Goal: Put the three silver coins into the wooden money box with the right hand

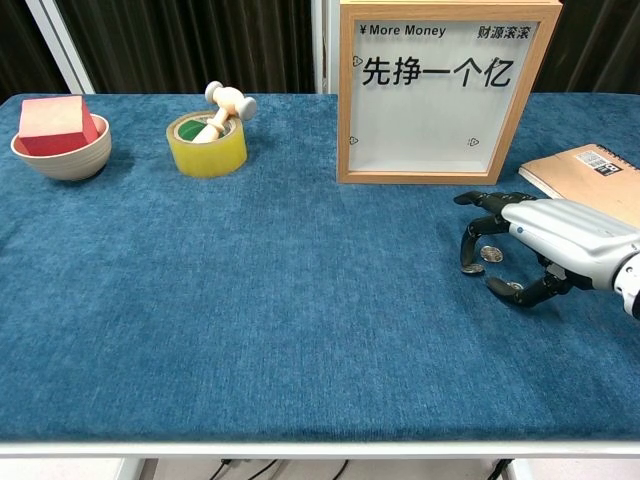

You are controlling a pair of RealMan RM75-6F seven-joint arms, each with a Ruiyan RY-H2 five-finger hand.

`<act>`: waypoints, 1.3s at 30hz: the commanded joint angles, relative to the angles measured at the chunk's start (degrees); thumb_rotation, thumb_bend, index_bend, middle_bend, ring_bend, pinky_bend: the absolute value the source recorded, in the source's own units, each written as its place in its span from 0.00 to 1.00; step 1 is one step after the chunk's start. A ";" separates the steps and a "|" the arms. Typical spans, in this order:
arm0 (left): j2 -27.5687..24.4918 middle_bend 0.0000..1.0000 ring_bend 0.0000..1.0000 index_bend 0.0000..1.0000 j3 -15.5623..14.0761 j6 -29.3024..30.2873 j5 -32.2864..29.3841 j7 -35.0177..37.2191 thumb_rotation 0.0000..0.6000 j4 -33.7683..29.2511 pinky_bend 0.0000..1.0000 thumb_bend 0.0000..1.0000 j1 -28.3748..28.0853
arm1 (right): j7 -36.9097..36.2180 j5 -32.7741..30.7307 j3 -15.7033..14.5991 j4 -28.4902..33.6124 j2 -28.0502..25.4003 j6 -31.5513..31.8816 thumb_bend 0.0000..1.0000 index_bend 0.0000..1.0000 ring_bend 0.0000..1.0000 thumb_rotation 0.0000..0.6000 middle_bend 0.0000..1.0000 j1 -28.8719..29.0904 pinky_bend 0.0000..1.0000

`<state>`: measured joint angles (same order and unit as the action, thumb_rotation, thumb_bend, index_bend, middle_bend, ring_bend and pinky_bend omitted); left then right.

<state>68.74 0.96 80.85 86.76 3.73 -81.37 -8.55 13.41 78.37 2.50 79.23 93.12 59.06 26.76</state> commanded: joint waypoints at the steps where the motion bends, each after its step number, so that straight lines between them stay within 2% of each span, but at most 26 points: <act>1: 0.10 0.00 0.00 0.01 0.03 -0.25 -0.16 0.59 0.86 0.36 0.00 0.03 -0.07 | -0.14 0.09 0.18 -0.46 0.37 0.18 0.37 0.45 0.00 1.00 0.00 0.13 0.00; 15: 0.51 0.00 0.00 0.01 -0.02 -0.53 -0.28 2.34 0.86 2.02 0.00 0.03 -0.14 | -0.09 0.69 0.84 -3.03 2.48 1.82 0.37 0.53 0.00 1.00 0.00 0.38 0.00; 28: 0.66 0.00 0.00 0.01 -0.04 0.01 -0.09 2.47 0.90 2.20 0.00 0.03 0.05 | -1.14 1.97 0.39 -2.73 1.85 2.74 0.35 0.45 0.00 1.00 0.00 0.24 0.00; 34: 0.61 0.00 0.00 0.01 -0.03 0.09 -0.06 2.38 0.92 2.06 0.00 0.03 0.06 | -1.82 2.37 0.26 -2.72 1.67 2.78 0.35 0.45 0.00 1.00 0.00 0.30 0.00; 39: 0.58 0.00 0.00 0.01 -0.05 0.00 -0.11 2.32 0.92 1.99 0.00 0.03 0.05 | -2.00 2.59 0.23 -2.92 1.77 3.10 0.36 0.50 0.00 1.00 0.00 0.22 0.00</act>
<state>69.31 0.91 80.84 86.65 6.05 -79.38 -8.51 11.42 80.97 2.72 76.32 94.88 62.15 26.98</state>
